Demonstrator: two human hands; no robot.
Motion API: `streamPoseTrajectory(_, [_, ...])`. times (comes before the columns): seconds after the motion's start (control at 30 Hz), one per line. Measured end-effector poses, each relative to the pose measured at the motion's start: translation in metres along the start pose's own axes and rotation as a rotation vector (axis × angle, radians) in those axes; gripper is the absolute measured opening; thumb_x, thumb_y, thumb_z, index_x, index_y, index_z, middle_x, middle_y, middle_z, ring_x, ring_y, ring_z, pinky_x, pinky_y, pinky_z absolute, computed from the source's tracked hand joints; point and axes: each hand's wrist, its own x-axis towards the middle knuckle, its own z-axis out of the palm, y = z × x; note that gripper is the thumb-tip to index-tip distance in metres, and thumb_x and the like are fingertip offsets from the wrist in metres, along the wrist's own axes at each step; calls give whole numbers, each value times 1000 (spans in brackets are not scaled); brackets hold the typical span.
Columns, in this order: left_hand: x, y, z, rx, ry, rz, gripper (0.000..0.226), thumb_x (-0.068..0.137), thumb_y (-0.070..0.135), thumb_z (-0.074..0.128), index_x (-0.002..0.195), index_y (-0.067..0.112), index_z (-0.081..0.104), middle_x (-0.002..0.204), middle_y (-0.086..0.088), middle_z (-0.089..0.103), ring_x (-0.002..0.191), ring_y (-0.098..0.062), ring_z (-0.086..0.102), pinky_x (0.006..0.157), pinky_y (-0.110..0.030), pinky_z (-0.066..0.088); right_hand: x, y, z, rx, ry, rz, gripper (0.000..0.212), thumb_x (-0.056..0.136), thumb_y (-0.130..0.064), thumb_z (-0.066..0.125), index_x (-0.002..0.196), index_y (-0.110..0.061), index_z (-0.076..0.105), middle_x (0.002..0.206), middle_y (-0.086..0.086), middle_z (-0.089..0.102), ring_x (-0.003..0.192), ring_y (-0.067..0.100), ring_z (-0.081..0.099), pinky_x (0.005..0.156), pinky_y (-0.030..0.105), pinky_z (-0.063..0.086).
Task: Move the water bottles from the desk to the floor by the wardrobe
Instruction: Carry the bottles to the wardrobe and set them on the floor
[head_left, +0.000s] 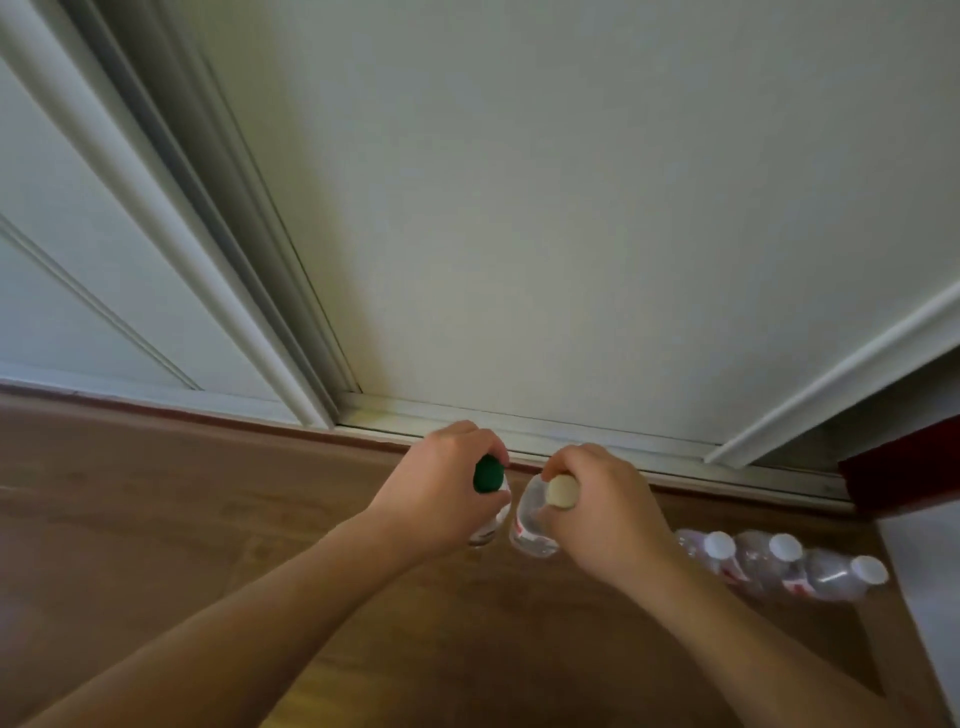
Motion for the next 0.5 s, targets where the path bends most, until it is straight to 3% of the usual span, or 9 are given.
streamPoseTrajectory(0.3, [29, -57, 86, -28, -68, -4, 14, 79, 21, 70, 91, 22, 64, 89, 11, 58, 81, -3, 53, 70, -21, 47, 38, 60, 78, -71, -58, 74, 18, 78, -24, 72, 90, -26, 59, 91, -11, 56, 81, 10, 54, 70, 32, 51])
streamPoseTrajectory(0.5, [34, -65, 115, -14, -93, 34, 13, 81, 19, 69, 93, 21, 63, 91, 10, 57, 81, -6, 54, 71, -23, 50, 37, 78, 98, -114, -83, 97, 21, 80, -22, 73, 94, -26, 57, 92, -11, 54, 81, 8, 51, 63, 22, 42])
